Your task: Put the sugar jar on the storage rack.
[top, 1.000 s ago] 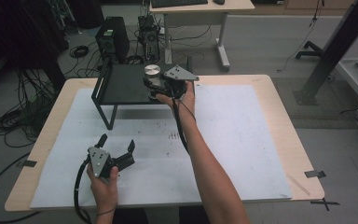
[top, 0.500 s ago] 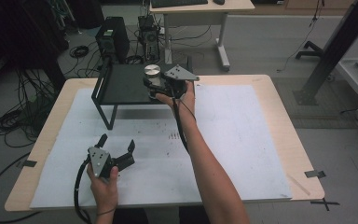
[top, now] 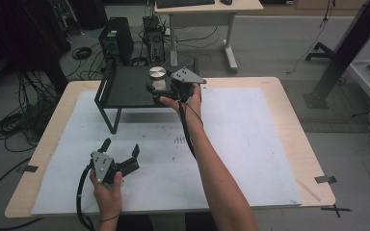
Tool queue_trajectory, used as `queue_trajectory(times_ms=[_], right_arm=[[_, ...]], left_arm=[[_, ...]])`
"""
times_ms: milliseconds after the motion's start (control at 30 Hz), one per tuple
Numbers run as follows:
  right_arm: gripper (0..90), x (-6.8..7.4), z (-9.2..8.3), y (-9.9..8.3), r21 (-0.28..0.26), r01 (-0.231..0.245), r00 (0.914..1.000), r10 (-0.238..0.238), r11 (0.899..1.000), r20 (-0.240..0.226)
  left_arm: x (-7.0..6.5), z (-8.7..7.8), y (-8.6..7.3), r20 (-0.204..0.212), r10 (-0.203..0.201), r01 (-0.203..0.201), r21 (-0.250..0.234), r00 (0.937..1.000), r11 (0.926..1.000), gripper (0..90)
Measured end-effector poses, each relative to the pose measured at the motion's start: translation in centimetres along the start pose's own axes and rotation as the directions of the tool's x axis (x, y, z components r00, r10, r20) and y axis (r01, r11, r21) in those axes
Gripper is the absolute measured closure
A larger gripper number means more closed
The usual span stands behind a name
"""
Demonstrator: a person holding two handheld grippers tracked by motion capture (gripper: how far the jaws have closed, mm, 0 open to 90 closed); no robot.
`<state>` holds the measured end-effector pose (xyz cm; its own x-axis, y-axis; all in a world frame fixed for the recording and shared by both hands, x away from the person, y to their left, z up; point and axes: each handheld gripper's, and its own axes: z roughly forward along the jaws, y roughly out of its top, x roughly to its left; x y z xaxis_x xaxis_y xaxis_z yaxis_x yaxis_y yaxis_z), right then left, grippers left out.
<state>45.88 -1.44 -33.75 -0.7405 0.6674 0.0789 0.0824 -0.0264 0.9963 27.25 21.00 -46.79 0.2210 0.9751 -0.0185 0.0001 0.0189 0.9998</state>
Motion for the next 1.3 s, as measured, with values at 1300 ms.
queue_trajectory(times_ms=[1300], right_arm=[[0.6, 2.3, -9.6, -0.7, -0.078, 0.048, 0.9987, -0.047, 0.996, 0.021]], left_arm=[[0.0, 0.0, 0.0, 0.0, 0.002, -0.002, 0.002, 1.0, 1.0, 0.6]])
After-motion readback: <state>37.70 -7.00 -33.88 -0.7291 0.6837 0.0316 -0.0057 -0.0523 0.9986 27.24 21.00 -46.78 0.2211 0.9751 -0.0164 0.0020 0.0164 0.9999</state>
